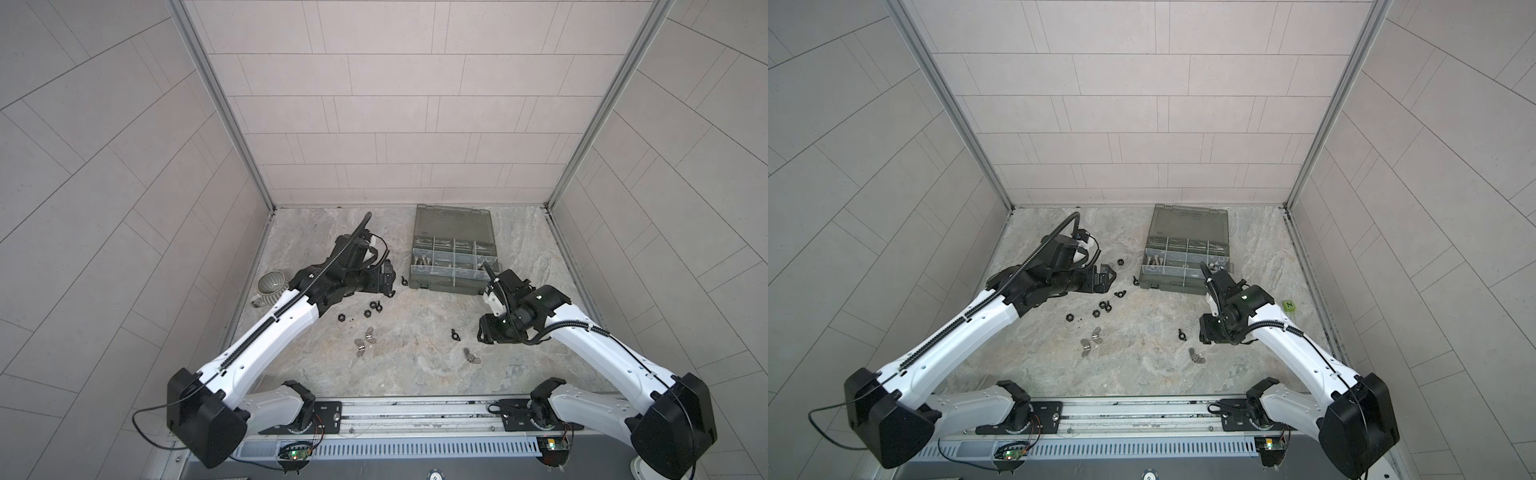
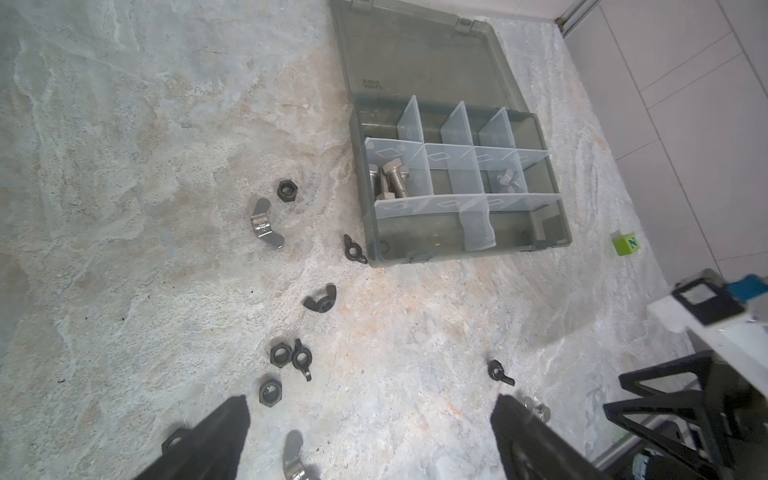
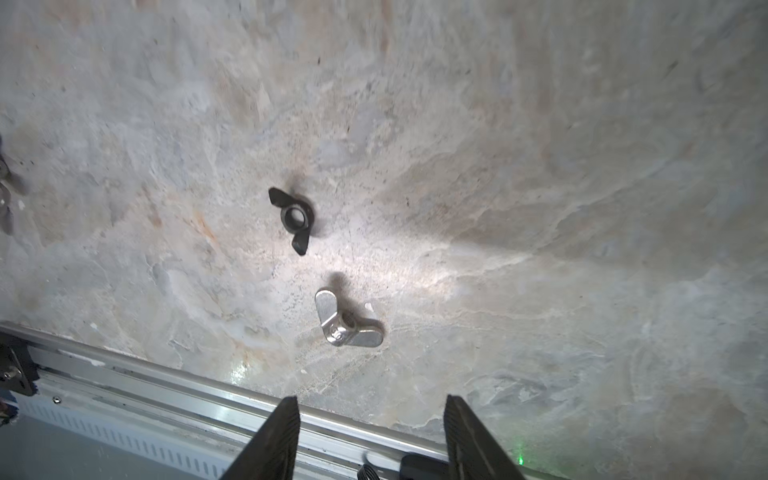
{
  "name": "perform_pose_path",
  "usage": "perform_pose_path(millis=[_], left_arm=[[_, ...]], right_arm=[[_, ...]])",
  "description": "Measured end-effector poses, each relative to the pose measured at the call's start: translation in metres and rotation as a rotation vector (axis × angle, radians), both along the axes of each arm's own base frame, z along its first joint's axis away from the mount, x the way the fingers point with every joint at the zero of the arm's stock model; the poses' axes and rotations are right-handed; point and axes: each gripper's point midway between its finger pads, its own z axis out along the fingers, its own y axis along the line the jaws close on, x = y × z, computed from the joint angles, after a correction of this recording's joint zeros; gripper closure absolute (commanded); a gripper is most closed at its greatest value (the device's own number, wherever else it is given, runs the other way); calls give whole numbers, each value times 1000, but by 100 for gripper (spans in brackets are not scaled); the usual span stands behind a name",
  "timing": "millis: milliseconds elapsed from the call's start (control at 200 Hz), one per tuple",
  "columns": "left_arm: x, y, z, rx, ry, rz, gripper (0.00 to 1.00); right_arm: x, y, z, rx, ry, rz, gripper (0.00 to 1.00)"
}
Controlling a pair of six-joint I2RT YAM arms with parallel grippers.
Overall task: Sort the screws and nuts into containers
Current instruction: 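Move the right gripper over a silver wing nut while the left arm draws back, then lower and close the right gripper on the silver wing nut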
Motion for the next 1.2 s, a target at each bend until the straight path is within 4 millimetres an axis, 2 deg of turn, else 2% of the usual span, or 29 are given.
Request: perform_pose_path(millis=[125, 235, 415, 610, 891, 1086, 1201], left_arm=[[-19, 6, 3, -13, -5, -9, 2], [-31, 12, -4, -10, 19, -4, 3], [-47, 23, -16, -5, 57, 14, 2], [-58, 29, -18, -13, 66, 25, 0], [-61, 23, -19, -28, 88, -2, 0], [-66, 10, -27, -42, 141, -55, 0], [-67, -1, -24, -55, 156, -95, 0]], right_arm=[[-15, 7, -15, 9, 33, 30, 47], [-21, 15, -25, 19, 46, 51, 49], [-18, 26, -34, 28, 48, 71, 52], [-15, 31, -48, 13, 87, 94, 55], [-14, 32, -59, 2, 103, 106, 59], [-13, 33, -67, -10, 120, 118, 64], [-13, 33, -72, -13, 129, 120, 66]])
